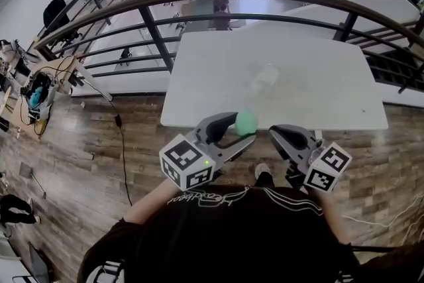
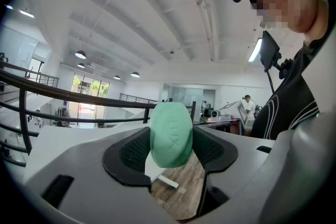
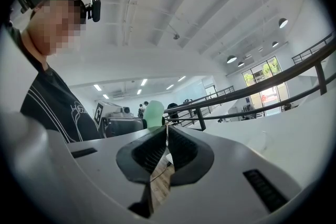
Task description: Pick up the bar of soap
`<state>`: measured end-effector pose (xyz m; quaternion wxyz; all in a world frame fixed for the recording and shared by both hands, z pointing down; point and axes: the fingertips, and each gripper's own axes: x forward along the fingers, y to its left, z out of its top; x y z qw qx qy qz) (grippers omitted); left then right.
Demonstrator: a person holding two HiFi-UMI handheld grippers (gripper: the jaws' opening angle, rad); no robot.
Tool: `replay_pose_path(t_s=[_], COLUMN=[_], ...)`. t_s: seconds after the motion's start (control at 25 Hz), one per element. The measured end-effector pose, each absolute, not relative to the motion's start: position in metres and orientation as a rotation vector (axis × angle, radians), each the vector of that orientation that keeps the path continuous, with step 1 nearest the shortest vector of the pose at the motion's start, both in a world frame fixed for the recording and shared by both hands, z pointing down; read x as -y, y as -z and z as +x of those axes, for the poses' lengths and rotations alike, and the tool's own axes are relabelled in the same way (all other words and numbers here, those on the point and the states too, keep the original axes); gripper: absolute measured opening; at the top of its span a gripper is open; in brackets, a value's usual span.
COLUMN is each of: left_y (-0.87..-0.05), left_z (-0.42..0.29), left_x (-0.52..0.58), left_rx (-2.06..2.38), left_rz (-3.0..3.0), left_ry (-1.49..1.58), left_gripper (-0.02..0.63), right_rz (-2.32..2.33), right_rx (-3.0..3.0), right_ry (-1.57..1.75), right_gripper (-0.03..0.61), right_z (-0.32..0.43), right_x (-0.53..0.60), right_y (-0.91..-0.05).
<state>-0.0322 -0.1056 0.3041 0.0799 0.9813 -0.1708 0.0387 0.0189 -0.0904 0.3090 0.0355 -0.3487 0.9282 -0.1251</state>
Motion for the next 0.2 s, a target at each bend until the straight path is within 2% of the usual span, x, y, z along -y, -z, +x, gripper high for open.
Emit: replay_pose_path(t_s=[0.2], left_y=[-0.3046], left_z=[-0.0284], left_x=[0.1096], left_rx=[0.504], left_rz=[2.937], left_ry=[-0.119], left_gripper=[0.256], right_rz=[-1.080], right_rx=[-2.844], right_ry=[0.380], right_gripper=[0.018], right_z=[0.0241], right_x=[0.0951], right_y=[-0.3088])
